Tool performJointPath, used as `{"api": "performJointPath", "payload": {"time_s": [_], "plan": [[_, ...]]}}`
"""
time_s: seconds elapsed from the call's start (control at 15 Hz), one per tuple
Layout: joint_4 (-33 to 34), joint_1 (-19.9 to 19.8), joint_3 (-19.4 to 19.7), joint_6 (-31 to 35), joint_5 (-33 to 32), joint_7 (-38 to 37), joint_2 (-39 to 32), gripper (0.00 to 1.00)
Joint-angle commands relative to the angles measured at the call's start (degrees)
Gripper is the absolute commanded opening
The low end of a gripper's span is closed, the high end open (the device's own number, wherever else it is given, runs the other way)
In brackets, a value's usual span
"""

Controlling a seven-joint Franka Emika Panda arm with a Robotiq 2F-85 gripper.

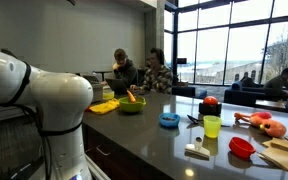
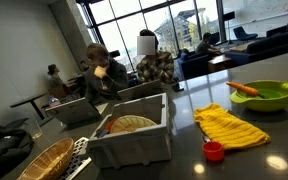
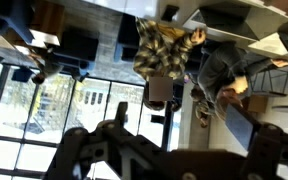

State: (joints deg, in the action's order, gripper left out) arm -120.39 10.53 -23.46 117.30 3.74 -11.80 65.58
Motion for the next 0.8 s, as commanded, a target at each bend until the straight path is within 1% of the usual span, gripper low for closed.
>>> {"api": "performJointPath", "payload": {"time_s": [0.0, 0.13, 0.2, 0.27, 0.33, 0.4, 0.6, 0.73], "plan": [[12.47, -0.37, -4.78, 2.29, 0.71, 1.54, -4.81, 1.0], [19.86, -1.27, -7.62, 3.96, 0.55, 1.99, -7.54, 1.0], [23.7, -2.34, -9.3, 4.23, 0.23, 1.85, -9.11, 1.0], [27.13, -3.08, -11.24, 3.27, -0.07, 2.55, -11.12, 1.0], [30.66, -4.16, -14.61, 1.71, -1.19, 4.78, -13.58, 1.0], [33.52, -6.04, -18.0, 0.75, -1.76, 5.24, -15.48, 1.0], [39.52, -10.39, -28.17, -1.8, -4.13, 7.15, -20.54, 1.0], [44.22, -14.45, -35.01, -4.19, -6.57, 9.31, -23.78, 1.0]]}}
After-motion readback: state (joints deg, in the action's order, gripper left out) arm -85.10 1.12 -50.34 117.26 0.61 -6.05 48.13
